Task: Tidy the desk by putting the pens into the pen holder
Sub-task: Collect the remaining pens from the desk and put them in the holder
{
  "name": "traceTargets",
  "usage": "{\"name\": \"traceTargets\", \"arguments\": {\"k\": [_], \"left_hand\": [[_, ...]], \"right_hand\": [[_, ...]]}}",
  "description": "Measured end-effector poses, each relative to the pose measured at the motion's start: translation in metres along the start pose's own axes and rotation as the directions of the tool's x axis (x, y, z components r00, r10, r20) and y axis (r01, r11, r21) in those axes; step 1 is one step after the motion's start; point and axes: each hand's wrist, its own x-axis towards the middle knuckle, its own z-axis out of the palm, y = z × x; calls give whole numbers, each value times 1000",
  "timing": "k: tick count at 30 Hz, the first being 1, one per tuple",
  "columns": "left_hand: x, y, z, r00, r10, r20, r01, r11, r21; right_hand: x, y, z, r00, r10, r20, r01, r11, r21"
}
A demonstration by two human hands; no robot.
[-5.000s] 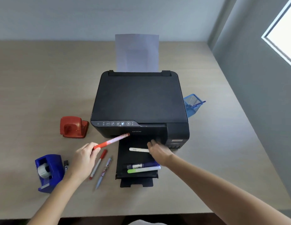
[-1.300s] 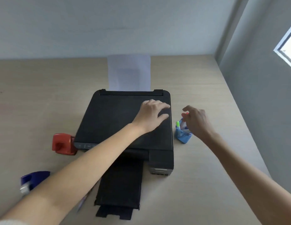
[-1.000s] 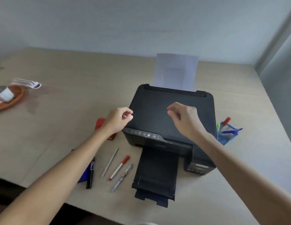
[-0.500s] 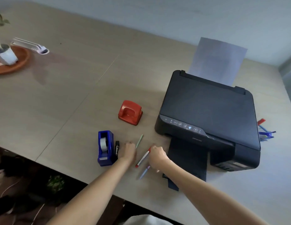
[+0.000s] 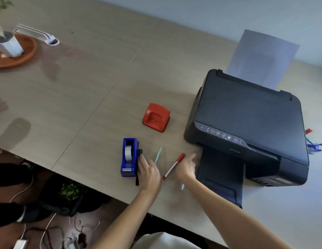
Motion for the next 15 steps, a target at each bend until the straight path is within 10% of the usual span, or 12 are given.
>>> {"name": "traceTargets", "arguments": {"k": [11,15], "left_hand": [[4,-10,3,994,92,56,-98,990,104],[9,-4,-27,989,61,132,-44,991,-125]], "right_hand": [[32,-16,13,999,10,49,-3,989,-148],[24,-19,-1,989,-32,144,49,992,-116]]}}
